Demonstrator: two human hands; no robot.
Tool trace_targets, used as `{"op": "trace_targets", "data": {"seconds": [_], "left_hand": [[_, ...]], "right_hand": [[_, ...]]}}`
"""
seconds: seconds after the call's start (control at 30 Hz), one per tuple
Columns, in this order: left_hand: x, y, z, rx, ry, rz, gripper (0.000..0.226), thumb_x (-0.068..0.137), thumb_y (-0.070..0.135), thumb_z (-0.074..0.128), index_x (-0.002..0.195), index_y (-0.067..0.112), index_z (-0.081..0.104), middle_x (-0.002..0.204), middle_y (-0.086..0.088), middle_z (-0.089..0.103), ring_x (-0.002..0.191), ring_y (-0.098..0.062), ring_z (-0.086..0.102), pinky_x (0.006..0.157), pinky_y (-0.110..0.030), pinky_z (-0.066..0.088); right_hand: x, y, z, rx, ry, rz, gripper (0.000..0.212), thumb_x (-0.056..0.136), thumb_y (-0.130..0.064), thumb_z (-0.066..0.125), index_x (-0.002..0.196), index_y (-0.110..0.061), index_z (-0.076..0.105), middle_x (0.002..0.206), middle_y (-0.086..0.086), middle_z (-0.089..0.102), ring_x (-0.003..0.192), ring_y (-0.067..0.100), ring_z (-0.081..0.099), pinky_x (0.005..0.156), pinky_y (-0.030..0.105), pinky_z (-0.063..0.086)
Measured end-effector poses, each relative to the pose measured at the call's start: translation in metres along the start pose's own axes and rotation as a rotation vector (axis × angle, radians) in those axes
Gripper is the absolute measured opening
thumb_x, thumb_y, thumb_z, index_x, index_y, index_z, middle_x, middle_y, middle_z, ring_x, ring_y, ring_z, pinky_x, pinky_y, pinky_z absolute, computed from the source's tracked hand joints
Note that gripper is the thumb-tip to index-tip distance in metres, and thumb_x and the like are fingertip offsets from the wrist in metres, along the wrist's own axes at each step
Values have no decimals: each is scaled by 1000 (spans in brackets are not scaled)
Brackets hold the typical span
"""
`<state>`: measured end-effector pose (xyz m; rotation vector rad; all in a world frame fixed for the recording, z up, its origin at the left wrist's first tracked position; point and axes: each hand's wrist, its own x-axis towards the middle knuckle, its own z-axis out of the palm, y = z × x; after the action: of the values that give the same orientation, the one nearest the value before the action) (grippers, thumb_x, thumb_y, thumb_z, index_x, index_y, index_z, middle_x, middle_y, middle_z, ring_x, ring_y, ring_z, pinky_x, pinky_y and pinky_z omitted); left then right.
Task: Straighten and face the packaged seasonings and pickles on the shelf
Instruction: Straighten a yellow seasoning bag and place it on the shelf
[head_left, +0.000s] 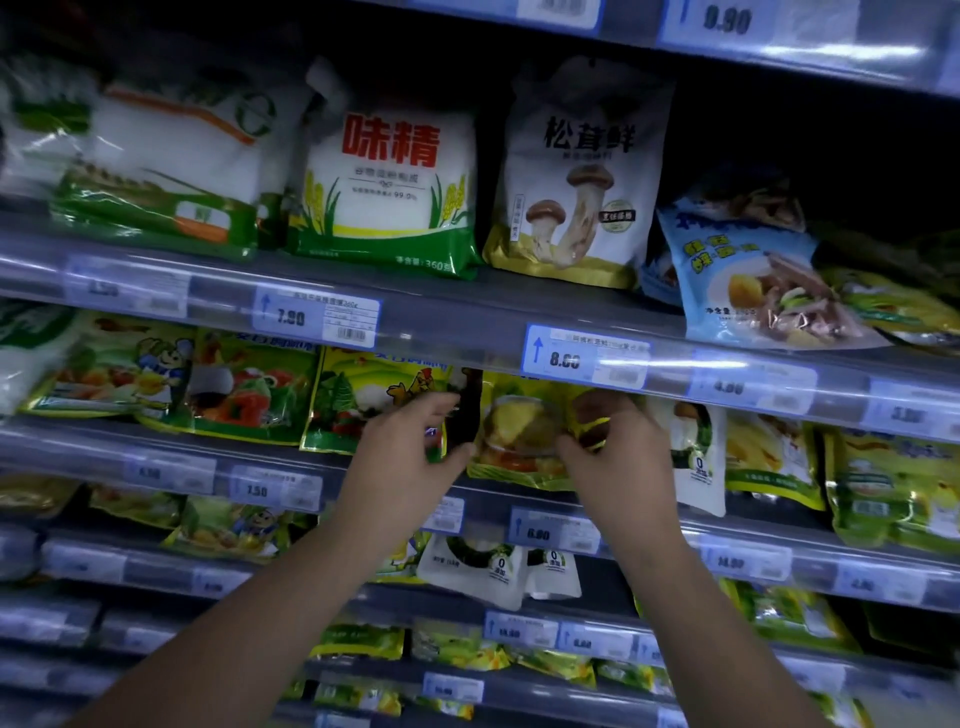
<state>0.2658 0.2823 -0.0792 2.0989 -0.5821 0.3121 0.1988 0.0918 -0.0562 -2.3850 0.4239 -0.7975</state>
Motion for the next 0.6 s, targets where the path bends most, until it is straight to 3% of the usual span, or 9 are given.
{"op": "trace_targets", "data": {"seconds": [0.1,0.17,0.27,0.37,0.43,0.53,0.6], "left_hand": [[-2,-26,-32,83,142,-62,38,85,26,75,122,22,66,114,2,67,99,-14,65,89,-33,55],[-2,-46,-52,187,239,-116,38,85,31,73,121,23,63,114,-1,64,103,-20,61,85,-34,51],[0,-69,-69,304,238,-198,53,84,39,73,129,14,58,121,-11,61,113,-31,57,86,-41,50],[8,-71,-73,265,189,-209,54,83,39,76,125,9,59,114,-11,65,100,-31,65,80,-43,57],[14,-71,-75,247,155,-192,58,82,40,76,127,9,58,110,-9,70,97,-29,67,77,-43,58],[17,-75,-77,166,158,-204,58,82,36,78,130,12,58,113,-5,71,97,-26,67,79,-41,58],[16,-76,-80,47,166,-234,53,81,32,81,127,15,61,111,1,69,91,-19,65,78,-35,55]], "right_hand": [[-8,-31,23,150,-76,-85,16,84,-17,74,99,-19,70,96,-1,73,81,13,70,76,35,59],[-9,-53,42,208,-161,-85,29,85,-19,75,112,-15,66,104,0,73,88,13,68,84,33,58],[-4,-76,75,176,-351,-36,56,86,-33,74,132,-16,46,118,3,64,104,20,63,85,34,53],[2,-87,102,195,-464,84,69,84,-40,74,134,-12,36,123,8,60,111,27,62,81,31,46],[5,-91,109,252,-443,173,72,86,-39,75,136,-7,34,122,8,60,109,26,61,79,28,43],[4,-96,109,333,-338,248,55,87,-42,74,121,-11,43,110,10,64,99,26,63,74,30,43],[2,-97,105,432,-295,284,43,88,-41,74,114,-17,50,114,12,65,97,27,63,80,36,47]]}}
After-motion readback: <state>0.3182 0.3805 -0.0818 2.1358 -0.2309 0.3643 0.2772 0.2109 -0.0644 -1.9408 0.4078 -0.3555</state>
